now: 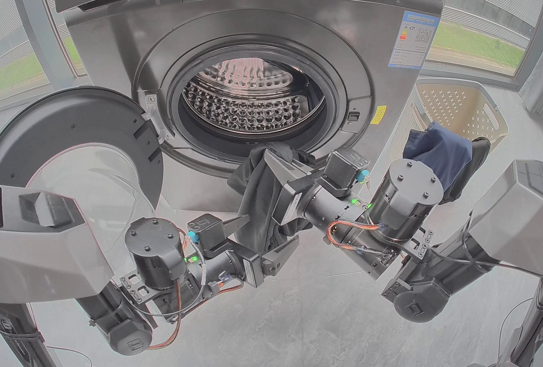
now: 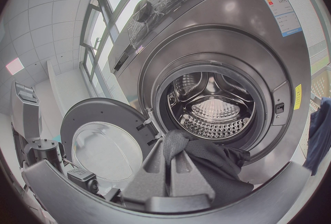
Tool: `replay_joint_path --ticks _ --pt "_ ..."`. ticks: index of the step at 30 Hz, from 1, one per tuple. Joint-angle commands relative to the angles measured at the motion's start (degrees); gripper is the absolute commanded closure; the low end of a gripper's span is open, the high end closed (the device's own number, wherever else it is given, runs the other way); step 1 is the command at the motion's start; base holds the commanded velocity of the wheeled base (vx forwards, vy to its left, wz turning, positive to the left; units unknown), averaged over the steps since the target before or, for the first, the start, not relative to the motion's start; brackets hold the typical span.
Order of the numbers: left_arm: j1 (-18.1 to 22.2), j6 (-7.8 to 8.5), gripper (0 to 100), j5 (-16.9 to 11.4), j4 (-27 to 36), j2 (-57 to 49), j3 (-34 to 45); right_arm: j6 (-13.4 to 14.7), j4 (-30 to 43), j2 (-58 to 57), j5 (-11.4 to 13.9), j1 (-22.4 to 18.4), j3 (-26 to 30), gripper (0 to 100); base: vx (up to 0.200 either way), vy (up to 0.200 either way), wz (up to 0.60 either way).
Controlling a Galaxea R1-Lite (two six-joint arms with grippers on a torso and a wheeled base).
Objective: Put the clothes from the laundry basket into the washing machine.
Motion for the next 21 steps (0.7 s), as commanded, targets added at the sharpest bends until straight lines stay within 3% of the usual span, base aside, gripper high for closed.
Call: replay_joint_path --ticks 1,12,13,21 --pt "0.41 0.62 0 0.6 0.05 3.57 -3.51 0.16 -0.17 0.18 -0.09 0.49 -0.01 100 0.0 0.0 0.0" --pt "3.05 0.62 0 3.41 -0.04 6.47 -7.99 0.34 -0.44 0.18 -0.09 0.85 0.25 100 0.0 0.0 0.0" --pt "3.14 0.62 100 3.5 -0.04 6.56 -8.16 0.34 -0.44 0.18 -0.09 0.85 0.25 100 0.0 0.0 0.0" --pt "3.75 0.53 100 4.99 -0.04 7.7 -10.89 0.43 -0.52 0.01 -0.17 0.85 0.69 100 0.0 0.0 0.0"
